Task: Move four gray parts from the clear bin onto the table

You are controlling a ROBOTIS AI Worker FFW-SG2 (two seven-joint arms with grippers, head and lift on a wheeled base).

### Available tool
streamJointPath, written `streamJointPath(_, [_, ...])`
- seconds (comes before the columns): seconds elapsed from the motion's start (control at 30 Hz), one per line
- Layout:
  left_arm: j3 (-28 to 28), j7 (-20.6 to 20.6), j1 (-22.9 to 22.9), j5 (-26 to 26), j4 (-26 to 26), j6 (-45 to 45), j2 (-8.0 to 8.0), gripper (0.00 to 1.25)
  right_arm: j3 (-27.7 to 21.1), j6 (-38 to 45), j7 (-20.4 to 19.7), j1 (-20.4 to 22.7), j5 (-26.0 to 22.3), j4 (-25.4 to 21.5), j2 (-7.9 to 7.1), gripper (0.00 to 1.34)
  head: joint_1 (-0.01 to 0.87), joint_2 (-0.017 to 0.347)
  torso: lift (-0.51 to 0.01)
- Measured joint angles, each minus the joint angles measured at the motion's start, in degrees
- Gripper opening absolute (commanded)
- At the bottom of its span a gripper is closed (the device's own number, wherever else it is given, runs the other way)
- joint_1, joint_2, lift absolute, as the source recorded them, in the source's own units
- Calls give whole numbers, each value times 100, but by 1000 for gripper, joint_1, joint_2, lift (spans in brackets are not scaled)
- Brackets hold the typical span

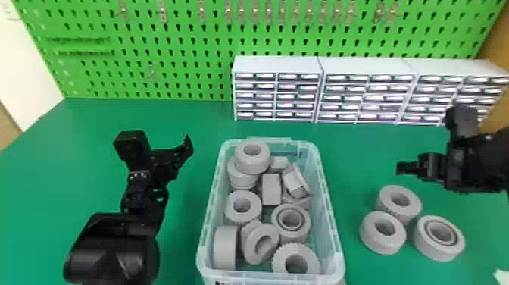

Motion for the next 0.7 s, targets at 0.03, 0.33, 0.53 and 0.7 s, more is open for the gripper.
streamJointPath(0.03, [2,0,2,1,0,0,0,1152,22,29,0,-16,-40,-63,-1,759,693,72,-52])
streamJointPath(0.33, [10,0,6,2,0,0,-1,1151,288,340,0,-133,-358,-505,-43,759,693,72,-52])
streamJointPath(0.53, [4,0,6,3,0,0,-1,1152,447,586,0,-183,-525,-822,-42,759,693,72,-52])
streamJointPath(0.7, [1,0,6,-2,0,0,-3,1152,605,723,0,-224,-676,-1010,-40,759,693,72,-52])
